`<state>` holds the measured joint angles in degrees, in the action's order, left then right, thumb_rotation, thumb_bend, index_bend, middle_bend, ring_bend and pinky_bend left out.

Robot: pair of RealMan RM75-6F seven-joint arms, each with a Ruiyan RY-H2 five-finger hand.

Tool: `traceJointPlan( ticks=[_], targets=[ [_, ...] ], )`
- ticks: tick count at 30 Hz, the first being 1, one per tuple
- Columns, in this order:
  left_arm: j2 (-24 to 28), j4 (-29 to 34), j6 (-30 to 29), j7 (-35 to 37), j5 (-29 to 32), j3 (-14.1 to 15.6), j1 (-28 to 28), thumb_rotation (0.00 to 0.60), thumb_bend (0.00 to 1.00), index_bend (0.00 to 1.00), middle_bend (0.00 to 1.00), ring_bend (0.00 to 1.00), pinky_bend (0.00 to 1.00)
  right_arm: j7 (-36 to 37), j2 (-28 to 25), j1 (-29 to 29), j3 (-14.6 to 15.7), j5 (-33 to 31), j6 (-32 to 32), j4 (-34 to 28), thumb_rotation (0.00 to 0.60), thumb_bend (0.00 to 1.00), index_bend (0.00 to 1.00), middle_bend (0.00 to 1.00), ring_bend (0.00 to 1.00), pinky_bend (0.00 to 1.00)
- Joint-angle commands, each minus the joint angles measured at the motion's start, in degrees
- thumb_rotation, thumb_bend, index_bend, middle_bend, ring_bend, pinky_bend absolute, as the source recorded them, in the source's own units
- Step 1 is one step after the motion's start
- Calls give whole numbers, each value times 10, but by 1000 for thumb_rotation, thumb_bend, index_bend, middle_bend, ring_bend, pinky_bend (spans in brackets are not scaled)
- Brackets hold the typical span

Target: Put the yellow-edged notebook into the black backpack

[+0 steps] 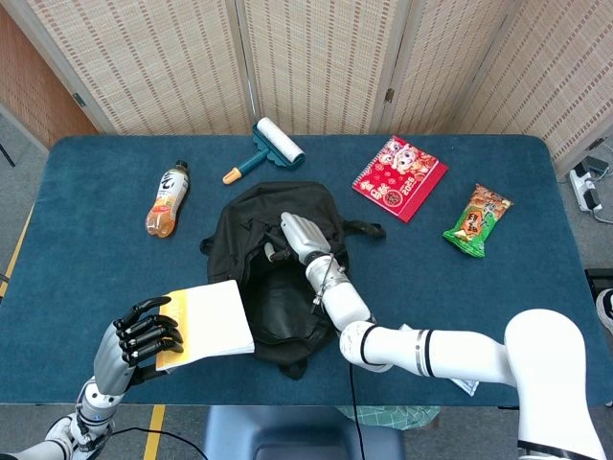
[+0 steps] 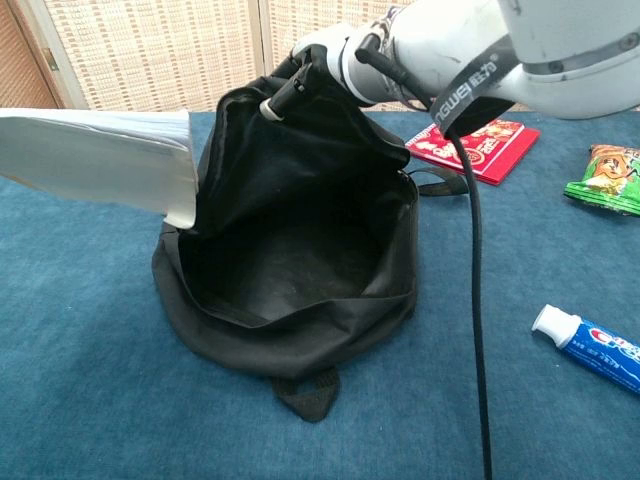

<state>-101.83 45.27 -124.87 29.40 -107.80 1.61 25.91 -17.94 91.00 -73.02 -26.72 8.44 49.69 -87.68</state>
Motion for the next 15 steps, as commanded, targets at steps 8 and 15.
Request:
traceJointPlan(
  ticks=[8,15],
  targets=[
    [11,44,-8,-25,-29,4,4,600,497,735,639,513,302,22,35,-17,-24,-11,-7,44,600,607,651,320,440,395],
    [-2,65,6,-59,-58,-2,27,600,496,735,639,513,302,29,46,-33,-53,-3,17,34,600,606,639,320,440,394]
  ],
)
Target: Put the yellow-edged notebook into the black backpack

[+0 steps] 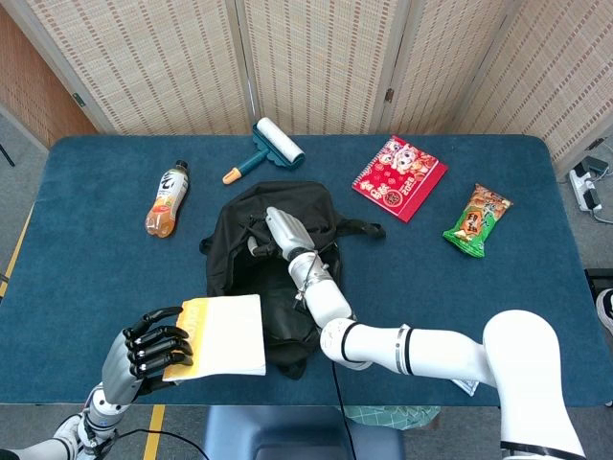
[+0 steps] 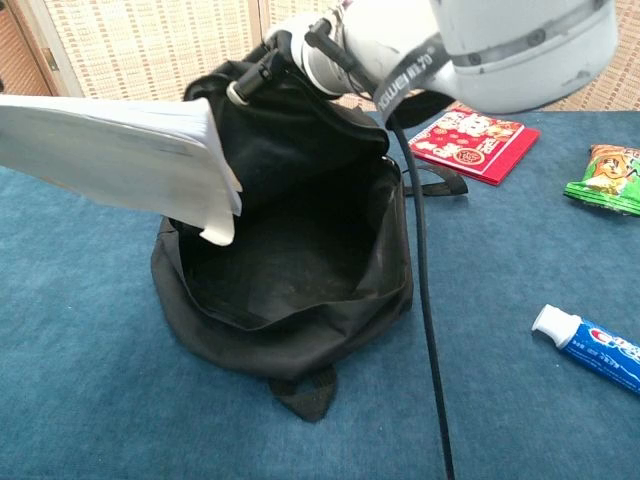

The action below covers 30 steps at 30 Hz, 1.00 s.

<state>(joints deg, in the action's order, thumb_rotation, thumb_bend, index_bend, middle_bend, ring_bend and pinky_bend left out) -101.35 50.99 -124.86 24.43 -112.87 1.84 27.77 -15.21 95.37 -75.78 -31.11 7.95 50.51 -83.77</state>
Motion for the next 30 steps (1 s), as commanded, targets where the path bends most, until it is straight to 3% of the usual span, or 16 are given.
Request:
traceJointPlan(
  ticks=[1,7,12,20,30],
  targets=[
    [-9,11,8,-12,-9,-6,12,600,496,735,639,513,302,2,3,-8,-13,2,14,-7,600,606,638,320,440,395],
    [-32,22,31,-19,-6,-23,32,600,495,734,639,513,302,9,10,-18,-38,1,37,-21,600,608,627,320,437,395],
    [-59,-14,53,-42,-3,-30,43,600,494,733,639,513,302,23,10,-14,-51,-7,34,-40,600,606,622,320,435,395],
    [-105,-119,88,-64,27,-32,38,600,494,732,639,513,304,52,6,3,-58,-14,11,-49,600,607,621,319,436,395],
    [-146,-243,153,-98,51,-2,17,600,497,732,641,513,305,66,1,7,-57,-9,10,-64,600,607,621,319,440,395]
  ],
)
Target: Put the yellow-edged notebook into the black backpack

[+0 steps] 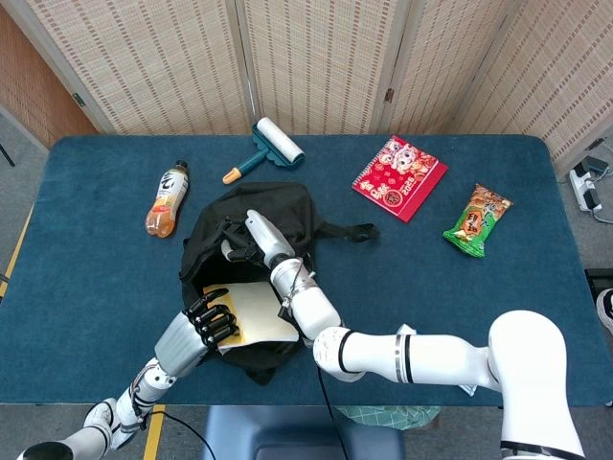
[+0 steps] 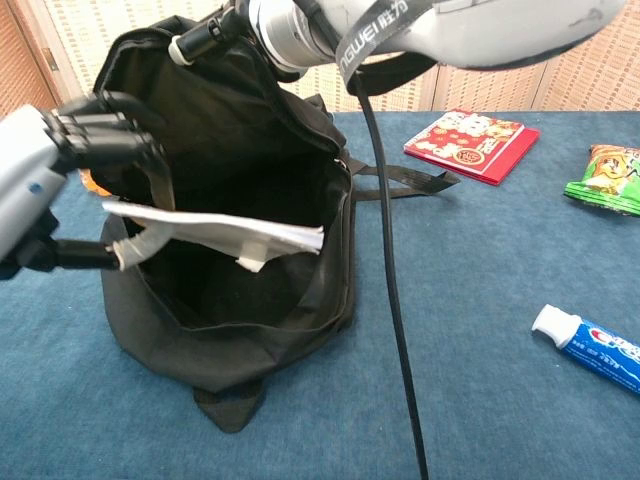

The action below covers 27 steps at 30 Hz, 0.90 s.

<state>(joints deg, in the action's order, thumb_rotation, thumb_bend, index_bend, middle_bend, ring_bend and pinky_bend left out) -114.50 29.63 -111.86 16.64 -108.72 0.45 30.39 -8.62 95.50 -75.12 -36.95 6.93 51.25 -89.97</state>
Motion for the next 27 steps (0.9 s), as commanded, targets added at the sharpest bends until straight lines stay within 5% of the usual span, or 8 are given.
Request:
traceJointPlan(
  ticks=[1,13,27],
  targets=[
    [-20,-37,29,-23,11,14,-9,600,497,733,642,513,305,0,0,-1,3,1,4,-3,600,607,620,319,440,395],
    [-55,-98,97,-38,39,19,15,600,492,738,646,514,315,4,-15,-1,0,-13,10,-33,600,606,620,319,451,395],
    [-43,-73,201,-92,81,6,56,600,460,730,645,514,314,12,-25,4,9,-12,9,-48,600,606,620,319,454,395]
  ],
)
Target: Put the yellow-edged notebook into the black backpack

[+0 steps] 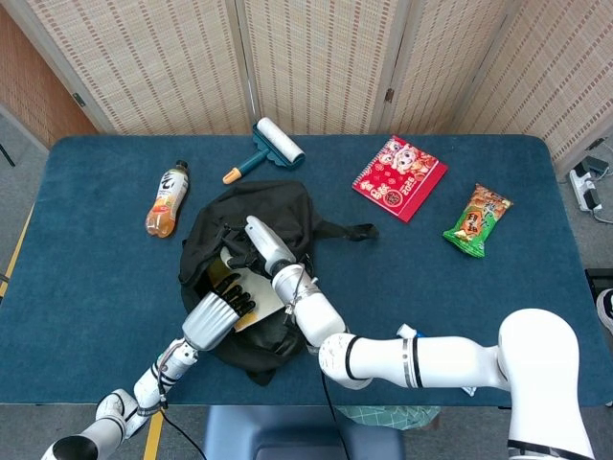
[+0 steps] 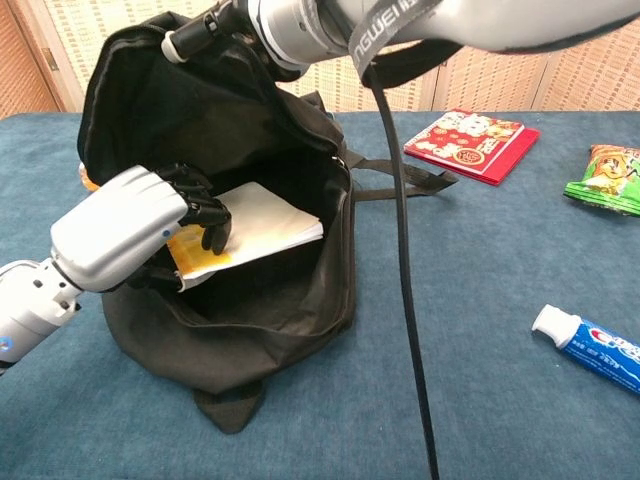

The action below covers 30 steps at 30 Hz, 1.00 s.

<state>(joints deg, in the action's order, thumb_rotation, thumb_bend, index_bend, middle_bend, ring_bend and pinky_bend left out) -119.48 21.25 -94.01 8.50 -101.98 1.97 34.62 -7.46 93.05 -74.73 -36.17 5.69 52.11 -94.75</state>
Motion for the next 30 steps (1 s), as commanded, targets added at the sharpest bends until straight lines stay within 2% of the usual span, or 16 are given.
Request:
traceJointPlan(
  ticks=[1,8,10,12,17,19,23,30],
  targets=[
    [10,15,31,-12,16,-10,18,600,456,729,645,513,314,0,-1,1,3,1,0,-1,600,607,620,319,454,395],
    [27,51,108,-70,44,-20,32,600,446,710,645,514,322,3,3,2,13,13,3,-2,600,606,620,319,455,395],
    [37,76,128,-85,54,-23,30,600,419,663,628,506,325,2,4,2,17,18,6,-2,600,606,620,319,455,395],
    [51,116,135,-96,63,-27,27,600,343,579,578,482,333,1,6,2,20,22,11,1,600,607,620,319,455,396],
    [82,203,136,-128,77,-33,14,600,71,359,416,375,336,4,12,4,24,26,8,10,600,607,619,319,455,395],
    [95,241,139,-132,82,-33,8,600,13,296,360,324,329,4,15,5,26,27,6,14,600,607,620,319,455,395],
    [122,308,144,-148,94,-36,-4,600,0,235,284,265,319,6,15,7,27,27,3,21,600,606,619,319,456,395],
    [158,397,114,-181,87,-31,-29,600,0,229,284,264,320,5,17,9,29,20,-3,37,600,607,613,319,456,395]
  ],
)
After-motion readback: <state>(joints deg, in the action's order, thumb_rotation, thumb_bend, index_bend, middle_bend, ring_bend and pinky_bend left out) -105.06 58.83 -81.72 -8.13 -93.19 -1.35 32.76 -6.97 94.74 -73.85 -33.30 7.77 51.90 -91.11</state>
